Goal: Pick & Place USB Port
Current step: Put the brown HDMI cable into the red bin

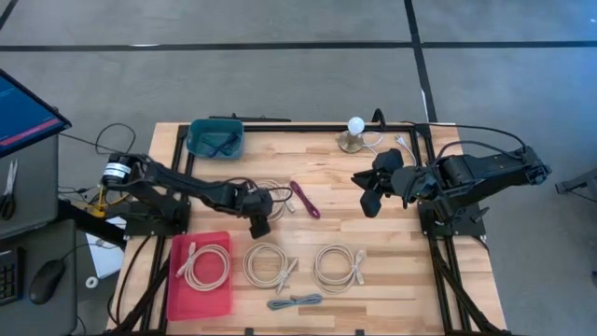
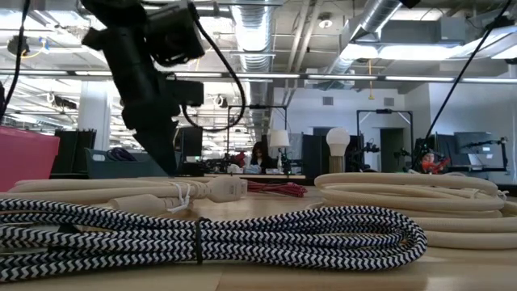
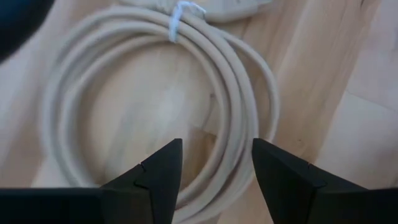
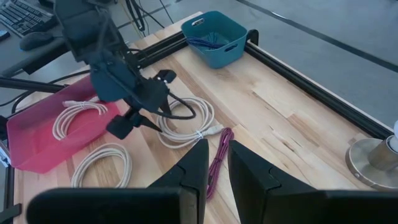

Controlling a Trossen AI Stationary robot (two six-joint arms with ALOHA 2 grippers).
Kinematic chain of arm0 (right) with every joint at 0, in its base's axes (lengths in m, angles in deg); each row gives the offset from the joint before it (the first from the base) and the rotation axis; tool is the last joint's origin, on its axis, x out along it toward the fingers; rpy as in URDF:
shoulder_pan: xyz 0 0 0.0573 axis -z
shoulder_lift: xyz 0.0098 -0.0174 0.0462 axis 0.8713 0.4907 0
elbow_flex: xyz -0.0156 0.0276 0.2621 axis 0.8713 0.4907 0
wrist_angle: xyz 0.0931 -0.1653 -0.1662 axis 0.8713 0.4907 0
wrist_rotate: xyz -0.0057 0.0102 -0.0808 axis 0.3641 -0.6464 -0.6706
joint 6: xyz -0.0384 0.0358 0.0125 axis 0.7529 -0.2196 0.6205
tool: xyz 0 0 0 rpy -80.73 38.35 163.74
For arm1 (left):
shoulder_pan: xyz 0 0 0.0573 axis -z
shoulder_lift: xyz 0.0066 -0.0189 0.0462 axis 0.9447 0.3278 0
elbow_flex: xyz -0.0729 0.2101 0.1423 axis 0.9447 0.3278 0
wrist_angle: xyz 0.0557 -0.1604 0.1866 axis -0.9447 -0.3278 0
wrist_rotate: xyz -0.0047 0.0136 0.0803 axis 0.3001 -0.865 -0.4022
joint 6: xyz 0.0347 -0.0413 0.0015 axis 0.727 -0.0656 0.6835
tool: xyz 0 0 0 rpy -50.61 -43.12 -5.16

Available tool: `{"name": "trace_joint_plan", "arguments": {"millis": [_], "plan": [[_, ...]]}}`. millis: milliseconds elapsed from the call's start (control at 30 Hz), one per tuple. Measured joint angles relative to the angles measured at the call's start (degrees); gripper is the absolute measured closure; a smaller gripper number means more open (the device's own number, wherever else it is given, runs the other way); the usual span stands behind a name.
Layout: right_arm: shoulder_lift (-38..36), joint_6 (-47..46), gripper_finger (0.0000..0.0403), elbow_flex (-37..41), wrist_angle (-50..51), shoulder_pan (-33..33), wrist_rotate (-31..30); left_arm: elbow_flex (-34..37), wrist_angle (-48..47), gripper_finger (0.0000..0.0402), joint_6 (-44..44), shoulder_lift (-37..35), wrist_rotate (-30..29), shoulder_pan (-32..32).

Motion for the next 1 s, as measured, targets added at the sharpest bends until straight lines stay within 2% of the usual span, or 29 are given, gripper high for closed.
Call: {"name": "trace_joint_plan", "arguments": {"millis": [100, 533, 700, 867, 1000], "plan": [[0.0, -0.03, 0.0349, 0.0, 0.0, -0.01, 0.0, 0.0, 0.92, 0.0212, 0.01, 1.46, 2.85, -0.87], [0.0, -0.01, 0.0349, 0.0, 0.0, -0.01, 0.0, -0.34, 4.78, 0.0237, 2.39, 7.85, 4.76, -1.08], [0.0, -0.01, 0.0349, 0.0, 0.0, 0.01, -0.02, -0.17, 5.61, 0.0281, 2.62, 7.49, 5.38, -1.06], [0.0, 0.06, 0.0349, 0.0, 0.03, 0.01, -0.07, 0.17, 5.28, 0.0357, 2.61, 4.66, 6.15, -1.67], [0.0, 0.12, 0.0349, 0.0, 0.17, 0.01, -0.22, 0.15, 5.8, 0.0363, 2.52, 1.77, 6.98, -2.25]]}}
